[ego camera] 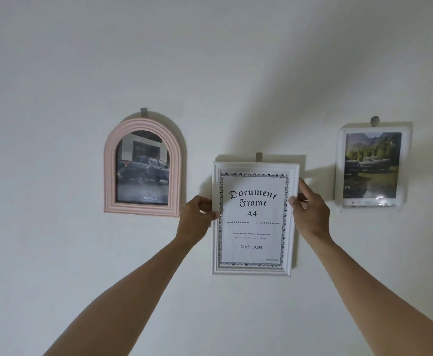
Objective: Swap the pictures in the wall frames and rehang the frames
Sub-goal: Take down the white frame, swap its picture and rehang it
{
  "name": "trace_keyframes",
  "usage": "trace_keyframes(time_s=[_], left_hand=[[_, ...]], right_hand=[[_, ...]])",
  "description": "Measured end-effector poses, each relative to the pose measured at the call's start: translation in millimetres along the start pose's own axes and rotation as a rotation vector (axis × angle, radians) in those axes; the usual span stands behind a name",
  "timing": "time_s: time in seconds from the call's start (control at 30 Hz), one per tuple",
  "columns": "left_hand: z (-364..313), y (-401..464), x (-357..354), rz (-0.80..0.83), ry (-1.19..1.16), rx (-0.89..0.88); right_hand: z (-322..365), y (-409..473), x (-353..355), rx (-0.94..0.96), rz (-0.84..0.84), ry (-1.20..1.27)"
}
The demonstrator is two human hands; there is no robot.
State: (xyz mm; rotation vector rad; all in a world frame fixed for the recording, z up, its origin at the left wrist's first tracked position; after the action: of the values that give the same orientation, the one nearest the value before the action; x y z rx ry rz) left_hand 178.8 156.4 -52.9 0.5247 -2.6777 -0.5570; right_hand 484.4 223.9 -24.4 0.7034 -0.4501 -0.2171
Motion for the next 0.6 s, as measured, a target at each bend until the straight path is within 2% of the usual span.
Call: trace_keyframes(time_s=[0.07, 0.23, 0.4, 0.6], left_hand=[[1.1, 0.5, 0.5, -0.038, 0.029, -0.009], [-3.6, -2.2, 0.8, -0.111, 0.288, -0.047], [-8.1, -4.2, -1.1, -0.104, 0.342, -0.066], [-7.0, -6.7, -0.7, -0.126, 0.289, -0.066]], right_hand=[[-1.6, 0.8, -1.0, 0.007, -0.018, -0.021], [-5.8, 0.8, 0.8, -0.009, -0.058, -0.031], [-2.6, -4.7, 3.9, -0.005, -0.059, -0.018], [-1.9, -8.6, 4.5, 0.0, -0.057, -0.03]])
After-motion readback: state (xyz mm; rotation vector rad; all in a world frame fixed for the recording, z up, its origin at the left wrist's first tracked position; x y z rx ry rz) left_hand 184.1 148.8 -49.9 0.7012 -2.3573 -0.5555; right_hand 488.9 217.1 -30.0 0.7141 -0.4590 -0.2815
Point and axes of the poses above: each hand's wrist, its own y-axis towards the middle knuckle, its own x-axis out of the back of the hand, z = x × y, the point moved 8 cm from there along y, towards the middle knuckle, and after that the axes turned 6 degrees about z, right-handed, at the moved point
